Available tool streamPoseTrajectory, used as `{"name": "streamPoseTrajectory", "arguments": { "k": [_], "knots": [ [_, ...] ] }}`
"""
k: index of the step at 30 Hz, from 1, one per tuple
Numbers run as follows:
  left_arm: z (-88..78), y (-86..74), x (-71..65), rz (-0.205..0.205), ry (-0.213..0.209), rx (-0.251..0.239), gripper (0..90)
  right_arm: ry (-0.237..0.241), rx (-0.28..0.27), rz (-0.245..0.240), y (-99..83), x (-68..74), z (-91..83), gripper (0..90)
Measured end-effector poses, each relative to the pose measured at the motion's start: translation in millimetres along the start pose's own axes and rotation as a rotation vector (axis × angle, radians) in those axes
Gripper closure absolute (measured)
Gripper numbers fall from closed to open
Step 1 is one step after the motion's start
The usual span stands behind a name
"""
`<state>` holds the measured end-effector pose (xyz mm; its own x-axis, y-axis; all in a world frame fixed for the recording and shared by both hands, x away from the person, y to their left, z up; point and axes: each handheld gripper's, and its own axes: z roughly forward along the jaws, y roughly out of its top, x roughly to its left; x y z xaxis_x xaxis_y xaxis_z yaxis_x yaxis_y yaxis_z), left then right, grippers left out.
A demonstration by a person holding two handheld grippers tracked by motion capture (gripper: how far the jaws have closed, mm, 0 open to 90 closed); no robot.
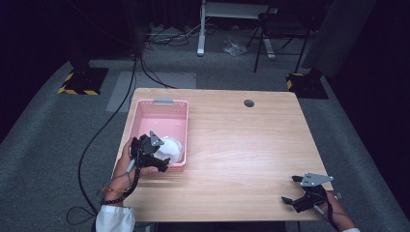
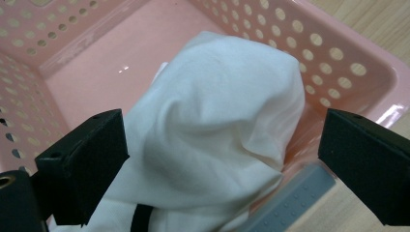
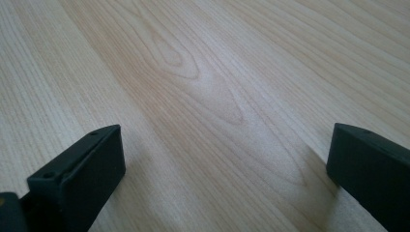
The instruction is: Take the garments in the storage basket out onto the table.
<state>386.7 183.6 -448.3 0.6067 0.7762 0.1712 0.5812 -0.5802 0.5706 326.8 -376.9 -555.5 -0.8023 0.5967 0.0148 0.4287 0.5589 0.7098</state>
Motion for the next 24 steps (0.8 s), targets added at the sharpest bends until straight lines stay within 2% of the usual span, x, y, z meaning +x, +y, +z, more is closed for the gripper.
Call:
{"name": "streamPoseTrajectory", "arguments": {
  "k": [10, 20, 24],
  "knots": [
    [13.2, 10.0, 0.3, 0.035, 0.008, 0.052, 3.1, 0.000, 0.000, 0.000, 0.0, 0.0, 0.0, 0.2],
    [33.6, 14.2, 7.1, 0.087, 0.017, 0.179, 3.5, 0.000, 0.000, 0.000, 0.0, 0.0, 0.0, 0.2],
    [38.9, 14.4, 10.6, 0.085, -0.014, 0.192, 3.2, 0.000, 0.000, 0.000, 0.0, 0.0, 0.0, 0.2]
  ]
}}
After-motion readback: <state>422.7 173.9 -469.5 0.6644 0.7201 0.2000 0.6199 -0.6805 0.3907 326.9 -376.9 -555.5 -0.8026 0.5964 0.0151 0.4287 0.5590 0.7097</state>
